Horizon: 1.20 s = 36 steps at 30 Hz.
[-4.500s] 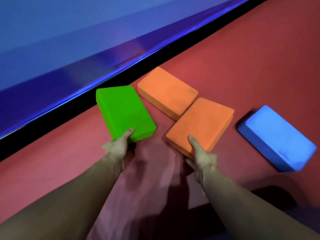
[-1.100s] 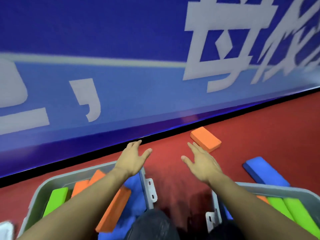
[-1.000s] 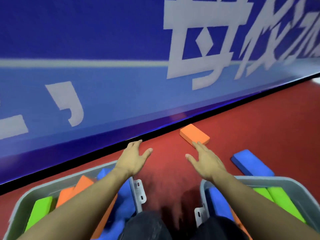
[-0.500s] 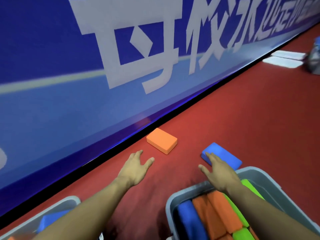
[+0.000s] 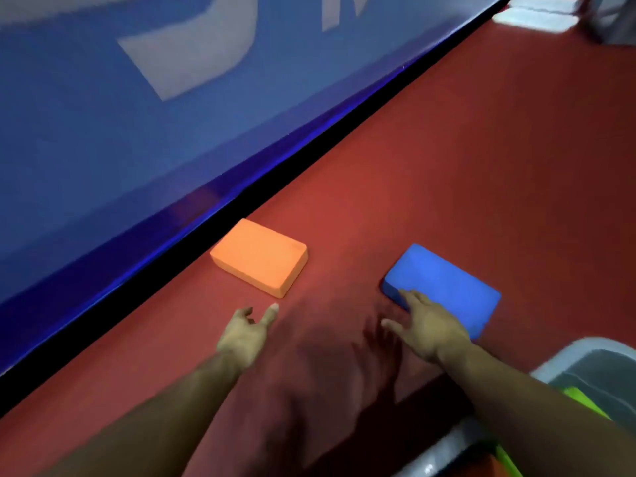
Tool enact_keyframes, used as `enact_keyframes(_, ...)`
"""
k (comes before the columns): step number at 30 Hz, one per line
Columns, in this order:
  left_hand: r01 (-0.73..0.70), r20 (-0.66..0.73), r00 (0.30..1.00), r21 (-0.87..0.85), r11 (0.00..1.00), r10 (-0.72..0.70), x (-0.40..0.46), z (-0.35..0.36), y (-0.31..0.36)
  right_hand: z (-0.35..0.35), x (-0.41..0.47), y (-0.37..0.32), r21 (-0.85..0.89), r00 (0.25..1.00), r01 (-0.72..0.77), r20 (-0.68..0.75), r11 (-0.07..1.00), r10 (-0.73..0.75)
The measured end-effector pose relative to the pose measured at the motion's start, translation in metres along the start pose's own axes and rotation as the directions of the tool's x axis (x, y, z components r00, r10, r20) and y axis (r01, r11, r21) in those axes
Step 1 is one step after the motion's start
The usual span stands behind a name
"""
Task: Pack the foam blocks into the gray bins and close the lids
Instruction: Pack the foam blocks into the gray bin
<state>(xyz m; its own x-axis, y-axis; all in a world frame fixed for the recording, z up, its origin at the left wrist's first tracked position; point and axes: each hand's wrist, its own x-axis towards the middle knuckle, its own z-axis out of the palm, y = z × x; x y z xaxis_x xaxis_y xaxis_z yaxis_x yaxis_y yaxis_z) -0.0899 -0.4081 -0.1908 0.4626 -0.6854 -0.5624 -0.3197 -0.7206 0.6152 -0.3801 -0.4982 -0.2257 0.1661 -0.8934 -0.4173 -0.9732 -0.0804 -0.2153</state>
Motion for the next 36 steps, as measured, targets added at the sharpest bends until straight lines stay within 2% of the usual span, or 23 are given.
enact_keyframes(3, 0.101, 0.032, 0.995, -0.138, 0.985, -0.098, 0.064, 0.023, -0.013, 0.017, 0.056, 0.014, 0.005, 0.998, -0.058, 0.004, 0.998, 0.058)
enact_keyframes(6, 0.169, 0.052, 0.986, -0.335, 0.927, -0.161, 0.110, 0.042, -0.012, 0.016, 0.105, 0.029, 0.010, 0.990, -0.129, -0.063, 0.992, 0.129)
enact_keyframes(10, 0.240, 0.100, 0.970, -0.532, 0.812, -0.222, 0.150, 0.067, 0.004, 0.005, 0.150, 0.062, 0.171, 0.950, -0.266, -0.118, 0.949, 0.288)
enact_keyframes(13, 0.261, 0.116, 0.964, -0.604, 0.754, -0.241, 0.172, 0.080, 0.003, 0.003, 0.163, 0.078, 0.225, 0.915, -0.367, -0.087, 0.903, 0.393)
enact_keyframes(18, 0.284, 0.064, 0.943, -0.664, 0.692, -0.326, 0.198, 0.094, 0.011, 0.006, 0.158, 0.070, 0.098, 0.845, -0.531, -0.015, 0.842, 0.534)
enact_keyframes(20, 0.300, 0.047, 0.930, -0.666, 0.683, -0.364, 0.204, 0.096, 0.013, 0.013, 0.154, 0.065, 0.132, 0.847, -0.525, -0.017, 0.841, 0.532)
enact_keyframes(24, 0.328, 0.106, 0.923, -0.719, 0.612, -0.371, 0.209, 0.090, 0.009, 0.016, 0.153, 0.064, 0.337, 0.875, -0.466, 0.037, 0.818, 0.483)
enact_keyframes(27, 0.311, 0.113, 0.933, -0.734, 0.604, -0.343, 0.205, 0.080, 0.003, 0.011, 0.148, 0.055, 0.364, 0.900, -0.415, 0.032, 0.834, 0.434)
enact_keyframes(31, 0.229, 0.002, 0.945, -0.719, 0.656, -0.327, 0.187, 0.061, -0.005, 0.010, 0.128, 0.025, 0.372, 0.935, -0.303, -0.064, 0.878, 0.349)
enact_keyframes(36, 0.132, -0.174, 0.919, -0.711, 0.691, -0.354, 0.147, 0.026, -0.021, 0.009, 0.081, -0.021, 0.385, 0.933, -0.182, -0.224, 0.905, 0.283)
